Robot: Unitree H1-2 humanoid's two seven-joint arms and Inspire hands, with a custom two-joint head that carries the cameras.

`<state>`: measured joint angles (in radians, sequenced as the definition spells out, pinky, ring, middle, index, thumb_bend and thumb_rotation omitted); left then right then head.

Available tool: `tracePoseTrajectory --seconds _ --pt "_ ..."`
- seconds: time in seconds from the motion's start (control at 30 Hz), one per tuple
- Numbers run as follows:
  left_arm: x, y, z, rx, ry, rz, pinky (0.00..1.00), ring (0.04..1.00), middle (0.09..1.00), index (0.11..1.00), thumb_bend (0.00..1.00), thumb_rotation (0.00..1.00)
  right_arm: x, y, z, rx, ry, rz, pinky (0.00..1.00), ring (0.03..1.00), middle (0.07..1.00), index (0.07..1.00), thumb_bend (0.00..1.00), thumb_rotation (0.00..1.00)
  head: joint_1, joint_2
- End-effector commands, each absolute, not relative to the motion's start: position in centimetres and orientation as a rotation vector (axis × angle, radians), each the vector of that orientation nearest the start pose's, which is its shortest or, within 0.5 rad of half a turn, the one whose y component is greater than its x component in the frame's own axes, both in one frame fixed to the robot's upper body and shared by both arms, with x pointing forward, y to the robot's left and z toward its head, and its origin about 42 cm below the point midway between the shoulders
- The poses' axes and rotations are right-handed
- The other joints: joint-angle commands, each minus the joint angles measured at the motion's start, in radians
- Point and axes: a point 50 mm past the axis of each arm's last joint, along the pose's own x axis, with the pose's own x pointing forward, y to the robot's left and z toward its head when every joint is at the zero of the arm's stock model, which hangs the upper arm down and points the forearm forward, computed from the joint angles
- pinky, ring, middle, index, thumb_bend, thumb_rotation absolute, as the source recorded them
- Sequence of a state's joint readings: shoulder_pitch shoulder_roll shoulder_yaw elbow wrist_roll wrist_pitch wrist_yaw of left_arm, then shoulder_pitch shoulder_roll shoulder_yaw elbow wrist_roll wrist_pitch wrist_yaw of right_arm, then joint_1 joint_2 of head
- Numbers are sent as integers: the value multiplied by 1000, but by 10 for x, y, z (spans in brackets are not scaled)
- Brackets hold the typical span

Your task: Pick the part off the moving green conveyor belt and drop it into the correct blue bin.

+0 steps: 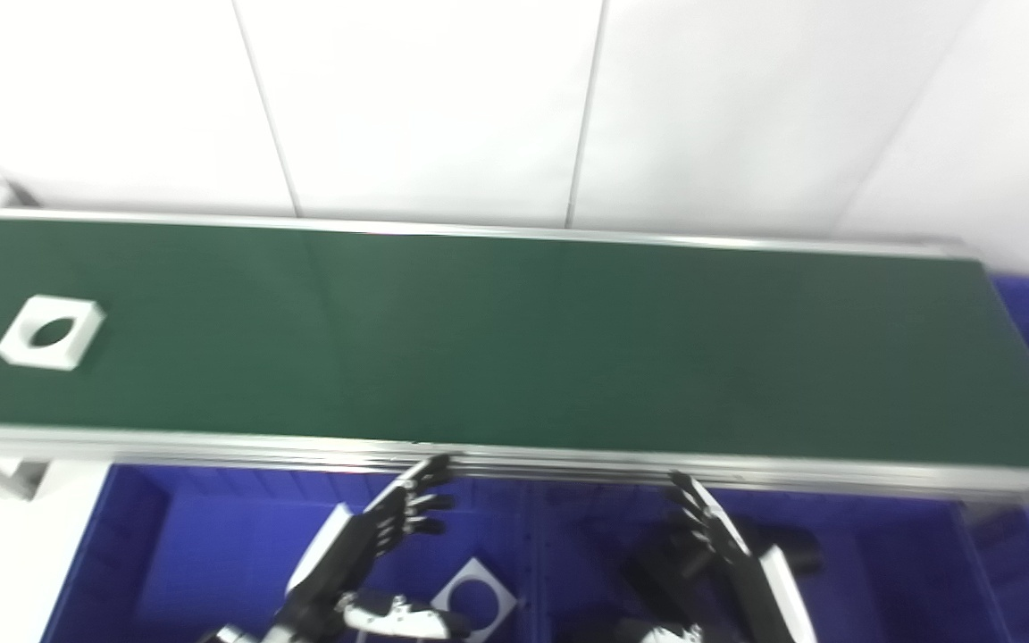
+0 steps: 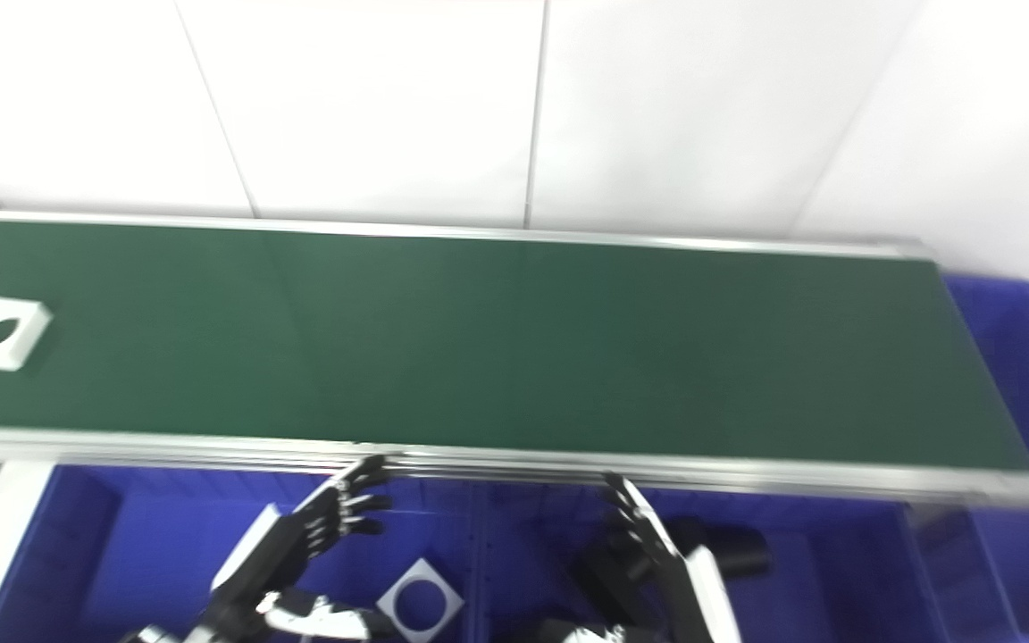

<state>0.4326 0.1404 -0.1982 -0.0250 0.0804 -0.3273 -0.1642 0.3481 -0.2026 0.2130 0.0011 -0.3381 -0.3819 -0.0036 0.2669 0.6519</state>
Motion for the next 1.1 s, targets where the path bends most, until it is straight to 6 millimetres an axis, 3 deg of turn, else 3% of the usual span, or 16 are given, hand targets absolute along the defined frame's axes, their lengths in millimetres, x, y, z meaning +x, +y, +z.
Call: tracePoseTrajectory --seconds 0.0,0.2,0.33,0.47,0.77,0.97,1.07 --pt "121 206 40 145 6 -304 702 801 890 895 893 103 149 -231 47 -421 -93 305 703 800 866 929 810 259 44 -24" --pt "122 197 36 140 -35 -278 659 751 842 839 909 51 148 -241 42 -414 -58 298 749 836 887 943 811 248 133 -79" --pt "125 194 36 153 -43 -265 622 713 806 815 922 53 146 -243 41 -401 -33 289 811 871 903 961 789 176 145 -93" --pt "125 193 36 161 -48 -261 588 701 811 812 938 26 145 -243 42 -392 -18 284 829 873 899 963 778 97 138 -97" --pt "128 194 37 169 -65 -260 582 700 803 800 945 23 146 -239 41 -383 -24 276 814 861 884 949 775 66 109 -116" --pt "128 201 48 195 -108 -236 567 659 776 785 955 71 147 -238 39 -379 -39 274 814 848 864 944 789 54 89 -120" --pt "131 209 63 200 -157 -228 573 674 785 792 958 74 148 -236 38 -375 -55 271 779 828 850 933 798 75 77 -126"
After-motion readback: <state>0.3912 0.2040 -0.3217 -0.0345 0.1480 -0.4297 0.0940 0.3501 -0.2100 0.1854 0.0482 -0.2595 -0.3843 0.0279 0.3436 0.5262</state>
